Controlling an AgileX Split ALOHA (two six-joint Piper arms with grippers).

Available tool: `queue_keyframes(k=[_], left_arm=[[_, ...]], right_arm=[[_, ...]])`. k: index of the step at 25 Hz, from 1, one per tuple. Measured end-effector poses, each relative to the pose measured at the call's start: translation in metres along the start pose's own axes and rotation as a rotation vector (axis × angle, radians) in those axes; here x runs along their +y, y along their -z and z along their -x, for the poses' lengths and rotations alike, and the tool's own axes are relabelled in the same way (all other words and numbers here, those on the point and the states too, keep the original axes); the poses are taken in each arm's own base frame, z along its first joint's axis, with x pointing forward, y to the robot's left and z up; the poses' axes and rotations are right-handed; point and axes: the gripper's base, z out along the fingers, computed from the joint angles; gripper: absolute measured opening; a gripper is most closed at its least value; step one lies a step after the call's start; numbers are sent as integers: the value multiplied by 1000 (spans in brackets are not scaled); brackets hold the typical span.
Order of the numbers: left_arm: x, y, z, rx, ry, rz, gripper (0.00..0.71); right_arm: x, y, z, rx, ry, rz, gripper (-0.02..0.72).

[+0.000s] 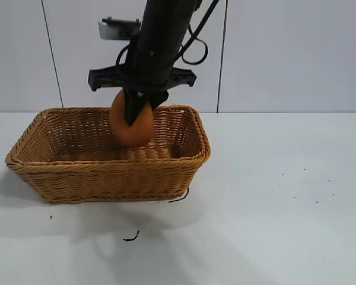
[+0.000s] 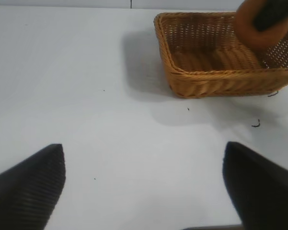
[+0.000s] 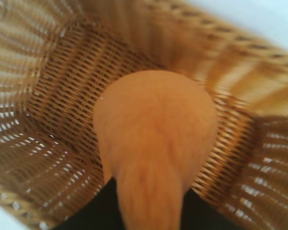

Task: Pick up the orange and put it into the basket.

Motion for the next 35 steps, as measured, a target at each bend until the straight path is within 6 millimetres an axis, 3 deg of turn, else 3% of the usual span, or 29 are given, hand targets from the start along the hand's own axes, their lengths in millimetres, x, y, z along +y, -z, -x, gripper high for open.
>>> queue_keyframes(k=[3,5,6,11,16,22,31,35], left_arm=[[0,0,0,0,0,0,639],[0,0,0,0,0,0,639],[0,0,0,0,0,0,639],[0,0,0,0,0,0,639],[0,0,0,0,0,0,639],[0,0,0,0,0,0,639],[0,0,0,0,0,0,639],[0,0,0,0,0,0,639]], right_arm=[[1,3,1,-4,1,3,515],[2,13,2,-8,7,4,609],[2,13,2,-8,7,4,609],[6,67,25,-88,61,-68,655],[-11,99,38,-145,28,-177,655],[-79,115,42,-156,-103,-232,655],[-215,148,21,-173,-355,-343,655],[-251,160,8,-182,-433,-361,655]])
